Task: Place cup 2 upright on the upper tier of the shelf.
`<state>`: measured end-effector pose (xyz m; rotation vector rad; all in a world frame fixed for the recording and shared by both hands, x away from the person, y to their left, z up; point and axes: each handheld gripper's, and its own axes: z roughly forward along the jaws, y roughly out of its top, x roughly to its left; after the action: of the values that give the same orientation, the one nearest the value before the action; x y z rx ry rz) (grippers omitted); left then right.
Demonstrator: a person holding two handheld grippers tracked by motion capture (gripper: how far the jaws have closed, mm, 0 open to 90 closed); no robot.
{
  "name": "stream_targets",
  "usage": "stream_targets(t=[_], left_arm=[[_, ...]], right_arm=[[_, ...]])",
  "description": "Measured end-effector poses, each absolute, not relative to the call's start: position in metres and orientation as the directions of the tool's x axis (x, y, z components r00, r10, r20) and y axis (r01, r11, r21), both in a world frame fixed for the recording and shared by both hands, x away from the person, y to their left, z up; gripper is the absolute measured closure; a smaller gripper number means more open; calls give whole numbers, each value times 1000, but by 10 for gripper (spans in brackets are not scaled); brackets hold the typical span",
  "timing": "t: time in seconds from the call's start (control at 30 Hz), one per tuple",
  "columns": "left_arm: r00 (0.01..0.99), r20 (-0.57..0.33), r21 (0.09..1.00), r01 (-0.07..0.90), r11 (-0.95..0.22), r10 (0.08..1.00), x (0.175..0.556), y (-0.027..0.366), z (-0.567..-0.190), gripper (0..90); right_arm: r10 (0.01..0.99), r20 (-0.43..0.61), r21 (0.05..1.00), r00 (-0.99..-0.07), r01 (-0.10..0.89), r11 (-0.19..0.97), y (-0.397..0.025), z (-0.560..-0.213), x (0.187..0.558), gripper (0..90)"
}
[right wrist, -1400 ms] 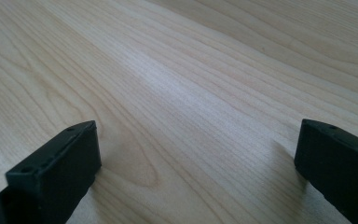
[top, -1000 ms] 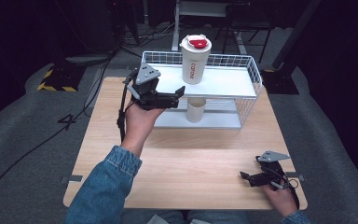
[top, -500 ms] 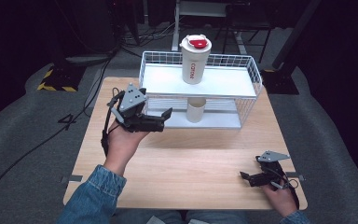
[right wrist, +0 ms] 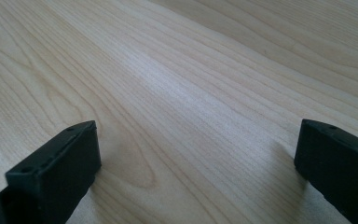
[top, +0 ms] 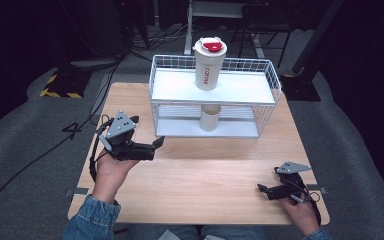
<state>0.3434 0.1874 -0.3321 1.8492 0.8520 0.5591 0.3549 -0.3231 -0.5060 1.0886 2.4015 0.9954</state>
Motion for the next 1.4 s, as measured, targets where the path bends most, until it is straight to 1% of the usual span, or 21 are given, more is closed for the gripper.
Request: stream_targets(t=[0.1, 0.2, 0.43, 0.57, 0.93, 1.17, 1.4], left_arm=[[644, 52, 902, 298, -313, 763, 337, 190, -339, 7], [643, 56, 898, 302, -321, 763, 331, 191, -349, 7], [647, -3, 887, 353, -297, 763, 322, 198, -381, 10], [627, -44, 878, 395, -269, 778, 323, 209, -396, 13], [586, -99, 808, 519, -278, 804, 324, 220, -437, 22], [545, -133, 774, 579, -256, 828, 323, 225, -461, 25], [533, -96, 726, 616, -308, 841, 323, 224, -478, 28]], right_arm=[[753, -5, 709, -658, 529, 467, -323, -506, 355, 5], [753, -5, 709, -658, 529, 467, -323, -506, 355, 5], [753, -5, 709, -658, 529, 466, -323, -506, 355, 5], [753, -5, 709, -657, 529, 466, -323, -506, 355, 5], [753, -5, 709, -658, 529, 466, -323, -506, 355, 5], [753, -5, 709, -657, 529, 466, -323, -506, 355, 5], [753, -5, 709, -658, 529, 466, -323, -506, 355, 5]])
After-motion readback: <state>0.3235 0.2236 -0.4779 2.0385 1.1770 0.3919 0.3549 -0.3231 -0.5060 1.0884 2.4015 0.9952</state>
